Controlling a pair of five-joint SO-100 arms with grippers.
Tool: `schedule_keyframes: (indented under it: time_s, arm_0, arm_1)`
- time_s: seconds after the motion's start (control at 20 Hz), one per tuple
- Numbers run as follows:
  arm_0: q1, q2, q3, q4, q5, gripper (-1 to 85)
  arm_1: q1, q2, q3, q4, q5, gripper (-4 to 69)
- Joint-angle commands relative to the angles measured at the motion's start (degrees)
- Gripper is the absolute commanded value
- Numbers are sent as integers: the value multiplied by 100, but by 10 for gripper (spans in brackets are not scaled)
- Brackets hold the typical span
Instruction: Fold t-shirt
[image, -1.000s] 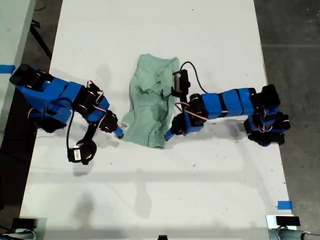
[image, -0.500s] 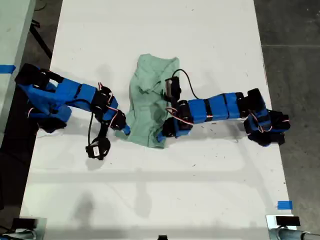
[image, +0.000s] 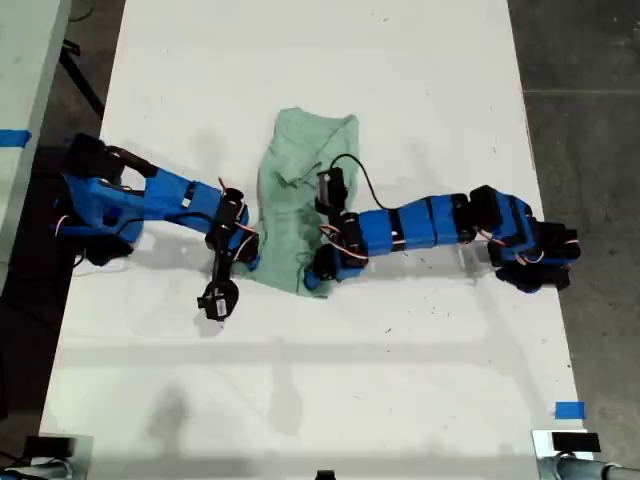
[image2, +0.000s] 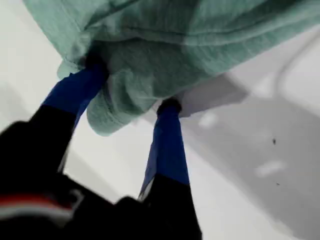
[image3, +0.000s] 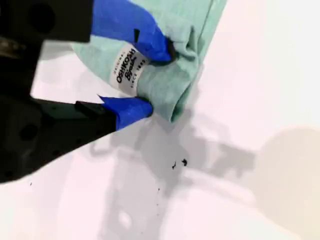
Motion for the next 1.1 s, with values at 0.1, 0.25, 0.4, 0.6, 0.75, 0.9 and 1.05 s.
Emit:
schedule_keyframes:
  time_s: [0.1,0.25,0.4,0.6,0.75,0.9,1.05]
  arm_0:
    - [-123,-914,-949,510,246,0]
    - [149,-835,-1828,1116,290,0]
    - [545,-1063,-3401,1916,272,0]
    - [1028,-984,-4175,1925,193,-1]
    - [1292,-844,-4377,1433,378,-1]
    - [1248,-615,-4307,1274,475,-1]
    - [756,-308,-4078,1213,923,-1]
  arm_1:
    - [44,-272,-352,-53,185,7]
    - [18,264,-378,650,-18,-13]
    - [-299,940,-378,1327,114,-13]
    - [-1002,1600,-369,1204,466,-13]
    - [-1099,1925,-299,642,387,-13]
    - [-809,2074,-246,413,70,-13]
    - [-246,2294,-149,378,-510,-13]
